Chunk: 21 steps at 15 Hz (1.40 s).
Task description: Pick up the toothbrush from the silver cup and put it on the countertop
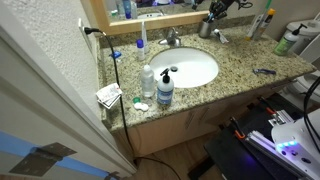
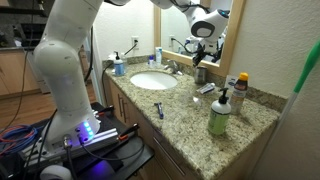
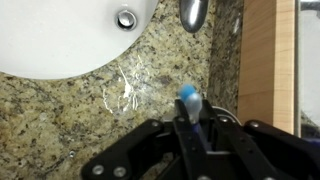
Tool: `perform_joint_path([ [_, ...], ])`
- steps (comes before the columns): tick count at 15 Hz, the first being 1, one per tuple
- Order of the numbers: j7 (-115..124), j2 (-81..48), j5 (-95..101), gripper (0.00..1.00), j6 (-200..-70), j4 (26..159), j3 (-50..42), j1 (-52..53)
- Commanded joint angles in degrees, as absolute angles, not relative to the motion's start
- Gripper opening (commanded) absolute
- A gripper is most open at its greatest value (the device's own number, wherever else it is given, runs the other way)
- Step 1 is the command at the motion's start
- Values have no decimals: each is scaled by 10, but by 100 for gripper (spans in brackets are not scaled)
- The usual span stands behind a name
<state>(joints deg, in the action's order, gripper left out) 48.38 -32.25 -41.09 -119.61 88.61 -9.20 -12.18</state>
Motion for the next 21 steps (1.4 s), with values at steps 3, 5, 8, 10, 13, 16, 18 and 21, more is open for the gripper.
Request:
perform_joint_path([
  [3, 481, -317, -409, 2, -1206, 890, -91, -127],
  [5, 481, -305, -407, 2, -1203, 889, -93, -130],
  [8, 478, -280, -403, 2, -1184, 883, -97, -137],
  [10, 471, -255, -396, 2, -1142, 877, -99, -149],
  [13, 436, -199, -401, 2, -1054, 870, -103, -176],
  [16, 431, -173, -408, 2, -991, 849, -121, -193],
  [18, 442, -168, -416, 2, -953, 844, -134, -203],
  [21, 455, -177, -375, 2, -862, 833, -156, -212],
])
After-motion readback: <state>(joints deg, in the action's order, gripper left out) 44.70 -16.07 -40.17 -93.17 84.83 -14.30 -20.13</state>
